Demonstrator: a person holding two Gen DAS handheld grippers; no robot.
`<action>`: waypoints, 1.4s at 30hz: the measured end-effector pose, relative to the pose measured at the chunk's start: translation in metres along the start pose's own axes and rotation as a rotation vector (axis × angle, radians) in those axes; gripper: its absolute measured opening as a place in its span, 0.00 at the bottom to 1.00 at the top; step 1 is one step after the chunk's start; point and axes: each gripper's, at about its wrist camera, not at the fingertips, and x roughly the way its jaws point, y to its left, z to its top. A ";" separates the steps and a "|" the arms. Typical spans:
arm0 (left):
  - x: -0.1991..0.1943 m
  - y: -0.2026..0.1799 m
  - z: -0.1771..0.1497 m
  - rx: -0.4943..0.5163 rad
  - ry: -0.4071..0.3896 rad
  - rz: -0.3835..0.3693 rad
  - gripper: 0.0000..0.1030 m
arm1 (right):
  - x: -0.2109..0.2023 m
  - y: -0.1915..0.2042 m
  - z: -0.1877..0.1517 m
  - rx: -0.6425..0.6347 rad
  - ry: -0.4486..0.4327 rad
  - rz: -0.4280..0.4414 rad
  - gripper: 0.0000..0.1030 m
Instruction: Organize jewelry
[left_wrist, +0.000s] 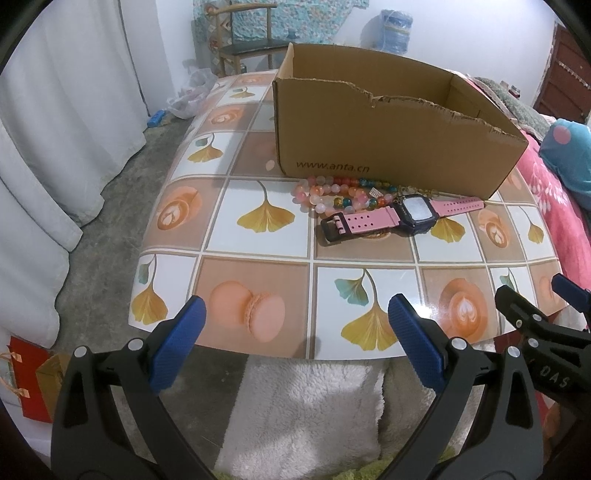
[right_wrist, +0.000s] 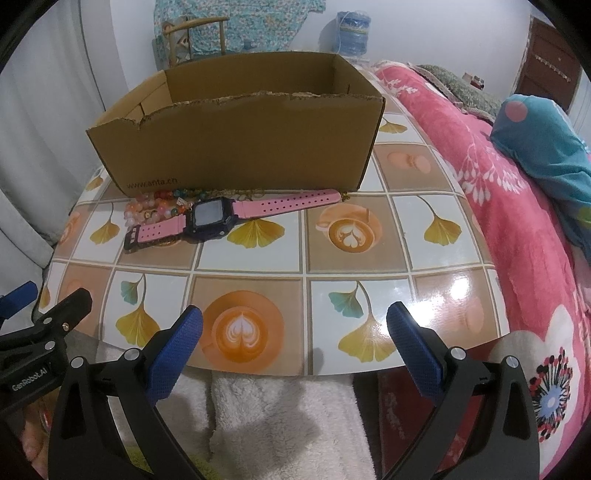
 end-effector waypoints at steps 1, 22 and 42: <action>0.001 0.001 0.000 0.000 0.000 -0.004 0.93 | 0.000 0.000 0.001 0.000 -0.001 -0.004 0.94; 0.012 0.032 0.017 0.030 -0.132 -0.162 0.93 | -0.004 -0.019 0.037 0.044 -0.037 0.033 0.94; 0.066 0.055 0.109 -0.103 -0.149 -0.159 0.93 | 0.057 -0.035 0.123 0.211 0.002 0.210 0.94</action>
